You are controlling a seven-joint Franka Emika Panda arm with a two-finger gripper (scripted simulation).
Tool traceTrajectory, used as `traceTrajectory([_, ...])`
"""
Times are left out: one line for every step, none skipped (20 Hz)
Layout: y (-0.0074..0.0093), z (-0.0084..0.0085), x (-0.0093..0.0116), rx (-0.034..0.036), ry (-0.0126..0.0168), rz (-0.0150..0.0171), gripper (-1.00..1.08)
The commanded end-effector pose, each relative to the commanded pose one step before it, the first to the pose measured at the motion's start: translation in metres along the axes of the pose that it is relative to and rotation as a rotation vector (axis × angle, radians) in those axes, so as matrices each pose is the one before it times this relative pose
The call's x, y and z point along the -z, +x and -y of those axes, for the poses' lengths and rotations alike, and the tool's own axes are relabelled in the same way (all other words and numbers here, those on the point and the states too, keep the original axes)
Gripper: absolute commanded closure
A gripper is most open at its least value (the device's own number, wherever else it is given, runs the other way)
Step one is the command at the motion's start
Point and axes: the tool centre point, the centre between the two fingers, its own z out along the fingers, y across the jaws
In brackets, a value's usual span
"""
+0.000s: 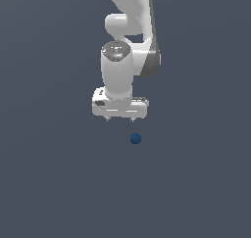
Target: Pick up the object and move it to a goal position.
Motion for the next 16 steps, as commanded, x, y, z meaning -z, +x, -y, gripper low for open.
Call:
traceTrajectory([0.00000, -0.00001, 0.00000, 0.00000, 0.00000, 0.00000, -0.92])
traceTrajectory([-0.00024, -0.00017, -0.00023, 0.00063, -0.00031, 0.00097, -0.92])
traceTrajectory([-0.00070, -0.00051, -0.00071, 0.00180, -0.00086, 0.00290, -0.92])
traceTrajectory([-0.00114, -0.00082, -0.00118, 0.00300, -0.00141, 0.00478, -0.92])
traceTrajectory([-0.00156, -0.00112, -0.00161, 0.00415, -0.00191, 0.00656, -0.92])
traceTrajectory([-0.00196, -0.00141, -0.00198, 0.00527, -0.00233, 0.00818, -0.92])
traceTrajectory([-0.00218, -0.00157, -0.00215, 0.00600, -0.00251, 0.00904, -0.92])
traceTrajectory([-0.00175, -0.00126, -0.00169, 0.00503, -0.00197, 0.00723, -0.92])
traceTrajectory([-0.00125, -0.00092, -0.00114, 0.00378, -0.00136, 0.00508, -0.92])
traceTrajectory([-0.00076, -0.00057, -0.00068, 0.00259, -0.00083, 0.00313, -0.92])
traceTrajectory([-0.00034, -0.00030, -0.00021, 0.00129, -0.00033, 0.00125, -0.92])
traceTrajectory([0.00008, -0.00005, -0.00004, 0.00000, 0.00000, 0.00000, -0.92])
traceTrajectory([0.00028, 0.00033, 0.00033, -0.00093, 0.00035, -0.00137, -0.92])
traceTrajectory([0.00036, 0.00037, 0.00012, -0.00229, 0.00038, -0.00133, -0.92])
traceTrajectory([0.00024, 0.00047, -0.00036, -0.00335, 0.00020, -0.00045, -0.92])
traceTrajectory([0.00021, 0.00058, -0.00068, -0.00453, 0.00013, -0.00005, -0.92])
